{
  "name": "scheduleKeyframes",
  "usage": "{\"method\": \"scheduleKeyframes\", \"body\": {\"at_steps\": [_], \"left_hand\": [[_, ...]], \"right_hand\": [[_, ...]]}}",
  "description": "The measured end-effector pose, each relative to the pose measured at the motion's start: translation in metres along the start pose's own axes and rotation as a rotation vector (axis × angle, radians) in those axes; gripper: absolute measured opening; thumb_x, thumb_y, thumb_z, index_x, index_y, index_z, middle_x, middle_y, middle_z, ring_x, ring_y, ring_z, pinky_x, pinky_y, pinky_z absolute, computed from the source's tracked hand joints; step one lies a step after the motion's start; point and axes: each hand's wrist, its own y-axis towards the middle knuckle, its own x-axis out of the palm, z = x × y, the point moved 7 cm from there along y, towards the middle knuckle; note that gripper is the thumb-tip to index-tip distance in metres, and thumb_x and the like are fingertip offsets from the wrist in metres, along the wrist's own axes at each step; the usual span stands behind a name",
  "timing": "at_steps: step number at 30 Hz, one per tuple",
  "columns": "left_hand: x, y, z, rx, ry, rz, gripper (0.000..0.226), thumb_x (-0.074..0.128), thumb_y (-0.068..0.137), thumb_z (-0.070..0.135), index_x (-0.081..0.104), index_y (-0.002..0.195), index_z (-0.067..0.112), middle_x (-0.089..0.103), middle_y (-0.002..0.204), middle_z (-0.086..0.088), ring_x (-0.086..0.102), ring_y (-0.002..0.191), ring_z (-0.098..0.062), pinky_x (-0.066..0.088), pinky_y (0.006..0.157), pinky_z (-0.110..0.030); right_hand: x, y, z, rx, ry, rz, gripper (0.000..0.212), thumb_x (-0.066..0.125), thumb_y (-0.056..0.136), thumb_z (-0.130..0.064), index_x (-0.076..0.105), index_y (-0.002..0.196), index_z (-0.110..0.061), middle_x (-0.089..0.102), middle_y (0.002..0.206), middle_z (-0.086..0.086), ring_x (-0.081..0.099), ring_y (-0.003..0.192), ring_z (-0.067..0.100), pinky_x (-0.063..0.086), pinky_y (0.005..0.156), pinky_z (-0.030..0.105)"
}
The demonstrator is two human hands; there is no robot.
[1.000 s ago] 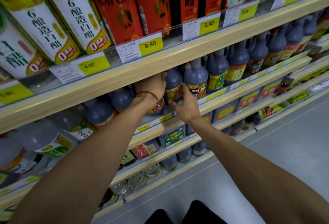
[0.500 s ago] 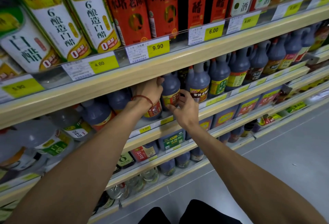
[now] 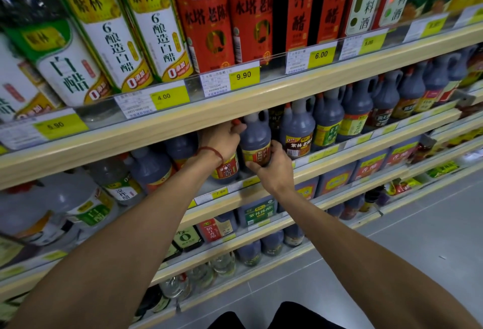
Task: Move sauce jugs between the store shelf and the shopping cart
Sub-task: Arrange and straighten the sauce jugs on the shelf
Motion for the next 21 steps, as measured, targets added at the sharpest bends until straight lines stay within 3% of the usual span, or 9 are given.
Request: {"method": "scheduleKeyframes", "body": {"at_steps": [4,8,10,14,16,21], "left_hand": [[0.012,0.004,-0.011,-0.079,-0.203,-0.050,0.032,0.056,0.090,0.054,0.057,0.080,0.023,0.072,0.101,-0.016,0.067,0.100,-0.034,0.056,0.090,-0.046],[0.031,0.016,-0.025,-0.078,-0.369,-0.040,0.052,0.052,0.071,0.069,0.062,0.093,0.023,0.071,0.099,-0.010,0.066,0.101,-0.033,0.057,0.087,-0.055],[0.037,0.020,-0.022,-0.051,-0.383,-0.052,0.050,0.051,0.071,0.068,0.064,0.098,0.028,0.070,0.096,-0.007,0.066,0.098,-0.032,0.058,0.085,-0.055],[0.029,0.012,-0.005,-0.056,-0.381,-0.039,0.021,0.057,0.080,0.053,0.057,0.082,0.032,0.068,0.091,-0.005,0.066,0.099,-0.033,0.058,0.087,-0.055],[0.023,0.007,-0.001,-0.078,-0.360,-0.013,0.018,0.059,0.086,0.046,0.058,0.085,0.028,0.069,0.091,-0.006,0.067,0.096,-0.034,0.057,0.088,-0.052],[0.018,-0.006,0.010,-0.078,-0.271,0.055,0.017,0.063,0.098,0.032,0.067,0.098,0.015,0.074,0.111,-0.013,0.067,0.104,-0.032,0.053,0.091,-0.045]], "right_hand": [[-0.004,0.001,0.002,0.000,-0.028,0.017,0.077,0.089,0.078,-0.039,0.051,0.138,-0.012,0.066,0.125,0.010,0.062,0.117,0.032,0.054,0.094,0.049],[-0.009,-0.002,0.011,-0.002,-0.042,0.045,0.072,0.087,0.078,-0.048,0.055,0.133,-0.015,0.070,0.116,0.006,0.065,0.109,0.029,0.056,0.089,0.047],[-0.012,-0.005,0.014,-0.004,-0.039,0.067,0.070,0.087,0.077,-0.051,0.057,0.130,-0.016,0.072,0.114,0.004,0.067,0.107,0.027,0.057,0.088,0.047],[-0.021,-0.005,0.013,-0.017,-0.046,0.096,0.057,0.087,0.076,-0.050,0.063,0.117,-0.019,0.075,0.104,-0.001,0.069,0.097,0.023,0.058,0.082,0.043],[-0.024,-0.004,0.012,-0.021,-0.047,0.092,0.050,0.087,0.077,-0.047,0.065,0.112,-0.019,0.076,0.099,-0.002,0.069,0.093,0.021,0.058,0.080,0.040],[-0.027,-0.003,0.010,-0.041,-0.001,0.054,0.043,0.088,0.080,-0.036,0.068,0.113,-0.018,0.077,0.101,-0.003,0.072,0.094,0.015,0.060,0.085,0.040]]}}
